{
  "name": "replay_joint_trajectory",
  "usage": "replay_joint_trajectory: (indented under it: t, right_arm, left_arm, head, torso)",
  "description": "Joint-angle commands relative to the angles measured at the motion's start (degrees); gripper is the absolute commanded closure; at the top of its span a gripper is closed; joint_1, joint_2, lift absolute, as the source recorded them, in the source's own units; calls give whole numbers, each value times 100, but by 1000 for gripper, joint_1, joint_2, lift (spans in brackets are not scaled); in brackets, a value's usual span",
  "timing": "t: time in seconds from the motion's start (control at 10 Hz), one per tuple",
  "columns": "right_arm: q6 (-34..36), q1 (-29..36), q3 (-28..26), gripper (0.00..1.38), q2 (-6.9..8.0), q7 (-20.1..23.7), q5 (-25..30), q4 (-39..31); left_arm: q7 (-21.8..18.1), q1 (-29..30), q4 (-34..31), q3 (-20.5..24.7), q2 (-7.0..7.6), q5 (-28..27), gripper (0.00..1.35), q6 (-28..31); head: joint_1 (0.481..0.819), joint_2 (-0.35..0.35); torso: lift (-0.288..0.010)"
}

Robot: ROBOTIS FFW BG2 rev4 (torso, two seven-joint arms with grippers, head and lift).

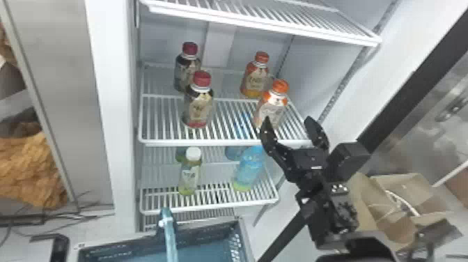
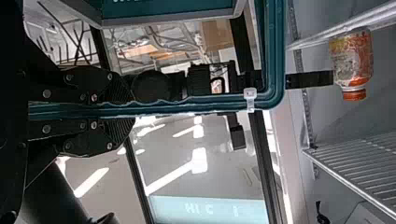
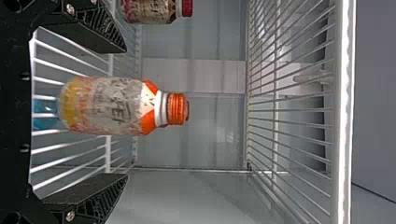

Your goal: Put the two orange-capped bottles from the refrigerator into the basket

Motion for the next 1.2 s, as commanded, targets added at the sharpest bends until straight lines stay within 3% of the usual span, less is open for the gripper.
replay_joint_trajectory:
  t: [0.0,0.7,0.9,1.1]
  right_arm:
    - [4,-287,-20,102,-10,8,69,264]
    - [4,-1230,3,131,-54,61,252,1262]
    - [4,-1497,3,456,-72,228,172,1656]
    - [4,-1637,71,650,-98,263,160,1740]
  left_arm:
    - [1,6,-5,3,0,1,1197,0]
    - [-8,20,9,26,9,1,1197,0]
    - [-8,34,9,37,9,1,1197,0]
    - [-8,34,-5,26,9,1,1197,0]
  head:
    - [695,-350]
    - [695,-350]
    - [695,-350]
    - [695,-350]
  torso:
    - [-40]
    - [-40]
    - [-40]
    - [-40]
